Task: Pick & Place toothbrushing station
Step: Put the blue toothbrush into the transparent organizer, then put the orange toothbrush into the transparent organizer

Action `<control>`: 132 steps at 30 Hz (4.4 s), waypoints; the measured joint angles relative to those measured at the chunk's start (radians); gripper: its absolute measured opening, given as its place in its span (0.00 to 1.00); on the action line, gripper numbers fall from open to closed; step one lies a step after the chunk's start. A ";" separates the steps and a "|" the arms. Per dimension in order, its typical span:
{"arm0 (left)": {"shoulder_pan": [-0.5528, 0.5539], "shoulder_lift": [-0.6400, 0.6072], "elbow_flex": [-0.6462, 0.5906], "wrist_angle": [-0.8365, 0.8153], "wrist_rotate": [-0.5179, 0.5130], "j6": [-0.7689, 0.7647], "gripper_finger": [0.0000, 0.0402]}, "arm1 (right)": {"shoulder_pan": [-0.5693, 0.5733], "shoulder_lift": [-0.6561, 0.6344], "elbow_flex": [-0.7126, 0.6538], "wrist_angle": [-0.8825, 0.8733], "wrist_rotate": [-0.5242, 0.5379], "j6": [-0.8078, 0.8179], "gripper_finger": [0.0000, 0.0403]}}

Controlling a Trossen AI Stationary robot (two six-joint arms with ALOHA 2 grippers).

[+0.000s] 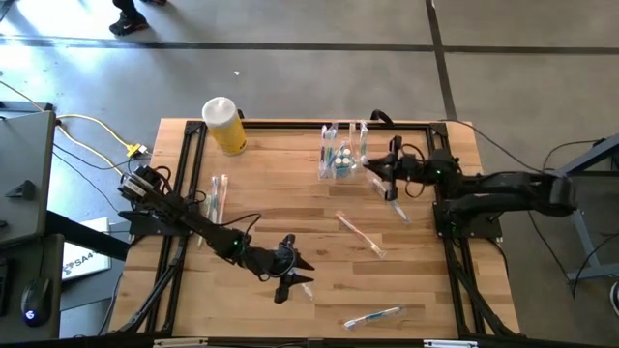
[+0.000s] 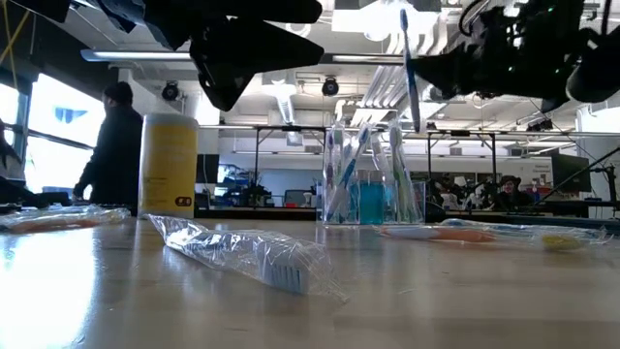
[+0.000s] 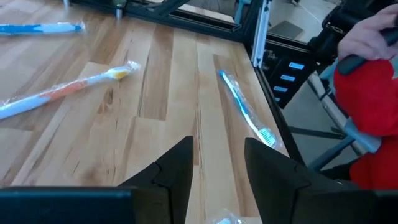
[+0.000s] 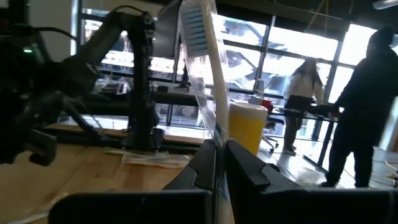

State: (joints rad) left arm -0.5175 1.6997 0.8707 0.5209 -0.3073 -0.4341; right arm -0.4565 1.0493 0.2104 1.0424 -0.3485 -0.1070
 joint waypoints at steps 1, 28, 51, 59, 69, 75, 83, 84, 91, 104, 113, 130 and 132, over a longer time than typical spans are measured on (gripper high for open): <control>0.000 0.000 0.000 0.000 0.000 -0.006 0.35 | -0.021 0.035 0.000 0.040 -0.003 0.013 0.02; 0.000 0.000 0.000 -0.036 0.000 -0.043 0.35 | -0.280 0.626 0.017 0.435 -0.024 0.140 0.03; 0.000 0.000 0.000 -0.060 -0.003 -0.043 0.35 | -0.263 0.619 0.018 0.218 0.133 0.139 0.08; 0.000 0.000 0.000 -0.060 -0.002 -0.043 0.35 | -0.262 0.583 0.017 0.211 0.102 0.137 0.21; 0.000 0.000 0.000 -0.061 -0.002 -0.044 0.35 | -0.262 0.514 0.017 0.137 0.130 0.129 0.42; 0.000 0.000 0.000 -0.068 -0.002 -0.046 0.35 | -0.259 0.479 0.017 0.106 0.129 0.139 0.54; 0.000 0.000 0.000 -0.088 0.002 -0.085 0.35 | -0.205 0.372 0.017 0.106 0.175 0.130 0.56; 0.000 0.000 0.000 -0.090 0.002 -0.093 0.35 | -0.197 0.353 0.017 0.106 0.175 0.130 0.56; 0.000 -0.027 0.007 -0.186 -0.071 -0.148 0.35 | -0.130 0.196 0.017 0.054 0.167 0.104 0.56; 0.000 -0.088 0.395 -1.157 -0.316 -0.398 0.35 | 0.129 -0.042 0.017 -0.007 -0.157 0.191 0.56; 0.001 -0.089 0.526 -1.766 -0.362 -0.777 0.35 | 0.338 -0.044 0.017 -0.026 -0.170 0.191 0.56; 0.131 -0.088 0.431 -2.004 -0.274 -1.074 0.35 | 0.537 -0.043 0.017 -0.114 0.033 0.182 0.56; 0.156 -0.088 0.414 -2.006 -0.255 -1.041 0.35 | 0.550 -0.043 0.017 -0.129 0.052 0.182 0.56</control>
State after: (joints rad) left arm -0.3610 1.6115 1.2851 -1.4849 -0.5622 -1.4749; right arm 0.0932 1.0065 0.2272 0.9131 -0.2966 0.0750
